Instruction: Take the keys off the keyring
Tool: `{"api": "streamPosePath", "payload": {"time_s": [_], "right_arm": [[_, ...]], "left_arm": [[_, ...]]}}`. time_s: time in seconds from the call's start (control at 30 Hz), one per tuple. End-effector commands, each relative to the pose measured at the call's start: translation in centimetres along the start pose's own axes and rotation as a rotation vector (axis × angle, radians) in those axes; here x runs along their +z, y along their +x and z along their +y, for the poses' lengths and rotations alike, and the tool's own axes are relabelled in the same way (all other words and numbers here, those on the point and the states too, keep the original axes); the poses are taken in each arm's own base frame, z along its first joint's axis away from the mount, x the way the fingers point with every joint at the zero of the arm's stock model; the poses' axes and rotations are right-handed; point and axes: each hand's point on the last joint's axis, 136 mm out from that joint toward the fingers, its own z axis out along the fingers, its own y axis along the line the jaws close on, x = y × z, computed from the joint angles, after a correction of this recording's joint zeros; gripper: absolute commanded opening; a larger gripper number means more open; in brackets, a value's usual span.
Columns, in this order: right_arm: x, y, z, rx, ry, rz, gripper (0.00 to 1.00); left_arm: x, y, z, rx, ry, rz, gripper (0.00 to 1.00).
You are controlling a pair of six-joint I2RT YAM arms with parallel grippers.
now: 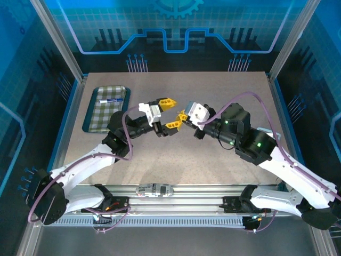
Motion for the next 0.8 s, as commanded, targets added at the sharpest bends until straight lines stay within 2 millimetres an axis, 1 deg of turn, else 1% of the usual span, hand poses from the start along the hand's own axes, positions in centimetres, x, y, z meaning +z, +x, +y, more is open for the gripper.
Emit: {"api": "streamPosePath", "payload": {"time_s": [0.0, 0.1, 0.23, 0.47, 0.5, 0.53, 0.6, 0.67, 0.77], "right_arm": [[0.0, -1.0, -0.1, 0.048, -0.024, -0.03, 0.0], [0.0, -0.9, -0.2, 0.062, -0.026, -0.031, 0.0], [0.1, -0.9, -0.2, 0.076, -0.031, -0.037, 0.0], [0.2, -0.6, -0.3, 0.095, -0.033, -0.03, 0.0], [0.2, -0.5, -0.4, 0.098, -0.033, -0.029, 0.0], [0.3, -0.5, -0.3, 0.103, -0.038, -0.03, 0.0], [0.3, -0.3, -0.3, 0.108, -0.038, -0.029, 0.0], [0.3, -0.3, -0.3, 0.111, -0.038, -0.032, 0.0], [0.3, -0.3, -0.2, 0.115, -0.042, -0.033, 0.0]], "left_arm": [[0.5, -1.1, -1.2, 0.074, 0.031, -0.06, 0.71], [0.8, -1.1, -1.2, 0.088, 0.02, -0.065, 0.68], [1.3, -1.5, -1.4, 0.11, 0.026, -0.09, 0.59], [1.5, -2.5, -1.1, 0.121, 0.004, -0.137, 0.58], [1.5, -2.7, -1.2, 0.12, 0.008, -0.145, 0.55], [1.4, -2.8, -1.3, 0.12, 0.013, -0.15, 0.5], [1.5, -3.0, -1.5, 0.112, 0.024, -0.154, 0.48], [1.5, -3.1, -1.5, 0.109, 0.027, -0.154, 0.41], [1.6, -3.2, -1.4, 0.107, 0.023, -0.157, 0.39]]}}
